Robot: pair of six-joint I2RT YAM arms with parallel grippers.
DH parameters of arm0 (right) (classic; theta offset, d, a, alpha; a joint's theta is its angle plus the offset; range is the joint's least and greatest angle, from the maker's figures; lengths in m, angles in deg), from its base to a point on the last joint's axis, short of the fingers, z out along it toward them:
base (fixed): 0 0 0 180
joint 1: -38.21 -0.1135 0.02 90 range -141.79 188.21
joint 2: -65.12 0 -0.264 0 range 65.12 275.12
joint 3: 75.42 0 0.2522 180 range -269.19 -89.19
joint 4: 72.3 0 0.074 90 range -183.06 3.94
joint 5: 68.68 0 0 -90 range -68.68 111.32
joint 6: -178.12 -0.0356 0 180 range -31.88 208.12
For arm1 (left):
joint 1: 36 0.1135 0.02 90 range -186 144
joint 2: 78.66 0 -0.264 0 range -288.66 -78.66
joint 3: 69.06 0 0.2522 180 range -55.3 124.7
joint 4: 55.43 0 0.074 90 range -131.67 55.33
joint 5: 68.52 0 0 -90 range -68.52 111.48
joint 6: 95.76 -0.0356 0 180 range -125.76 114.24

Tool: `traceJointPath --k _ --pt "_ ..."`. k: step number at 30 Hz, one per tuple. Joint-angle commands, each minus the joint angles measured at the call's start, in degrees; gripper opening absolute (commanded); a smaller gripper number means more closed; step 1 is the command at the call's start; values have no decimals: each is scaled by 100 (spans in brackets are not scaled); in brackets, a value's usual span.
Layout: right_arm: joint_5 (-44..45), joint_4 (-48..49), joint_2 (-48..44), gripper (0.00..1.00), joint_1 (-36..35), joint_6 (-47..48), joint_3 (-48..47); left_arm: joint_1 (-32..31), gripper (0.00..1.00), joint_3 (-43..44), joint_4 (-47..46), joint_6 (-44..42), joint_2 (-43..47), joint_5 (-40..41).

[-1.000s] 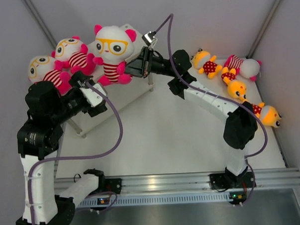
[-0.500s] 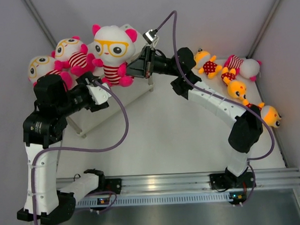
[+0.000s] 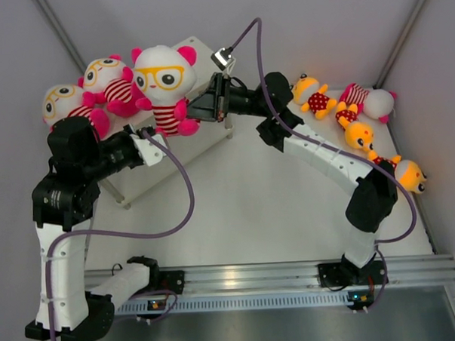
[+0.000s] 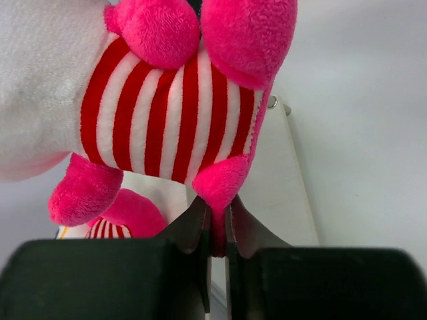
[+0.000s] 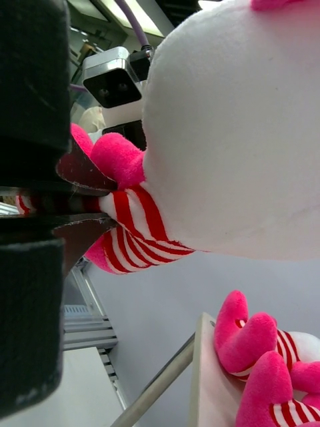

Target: Place and organize the stuffed toys onto the shelf

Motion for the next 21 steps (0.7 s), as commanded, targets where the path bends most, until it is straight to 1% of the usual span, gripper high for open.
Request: traceJointPath --k 1,5,6,7,9,10,11,12,13,14,15,16,18,21 --pt "38 488 -46 0 -103 -114 -262 -13 0 -18 -74 -218 71 -177" --pt "47 330 -133 0 -103 43 -209 -13 0 96 -74 -288 -16 -89" --pt "55 -1 -186 6 -94 157 -209 -13 0 140 -92 -306 -43 -54" --pt "168 -248 -230 12 -94 489 -201 -5 0 192 -83 -376 -147 -28" --pt "388 -941 -370 27 -77 1034 -192 -13 0 560 -83 -324 -367 86" --pt "737 -1728 -554 45 -68 1663 -200 -13 0 762 -92 -115 -647 131" --pt "976 -2206 -669 52 -68 2018 -218 -13 0 1199 -92 9 -841 201" --pt "1239 -2602 -913 59 -50 2378 -227 -13 0 1421 -92 97 -999 297" --pt "1816 -3337 -1029 61 -50 2973 -210 -13 0 1632 -101 281 -1149 350" --pt "2109 -3553 -1161 63 -59 3205 -166 -13 0 1965 -188 404 -1429 359" --pt "2382 -3712 -1466 65 -42 3382 -87 -13 0 2055 -319 553 -1510 420" --pt "2811 -3809 -1609 69 -15 3575 131 -13 0 2091 -668 920 -1589 473" --pt "3147 -3906 -2056 73 55 3673 370 -22 0 2196 -803 1143 -1826 683" --pt "3675 -4205 -2418 74 231 3945 652 -57 0 2512 -918 1476 -2274 1175"
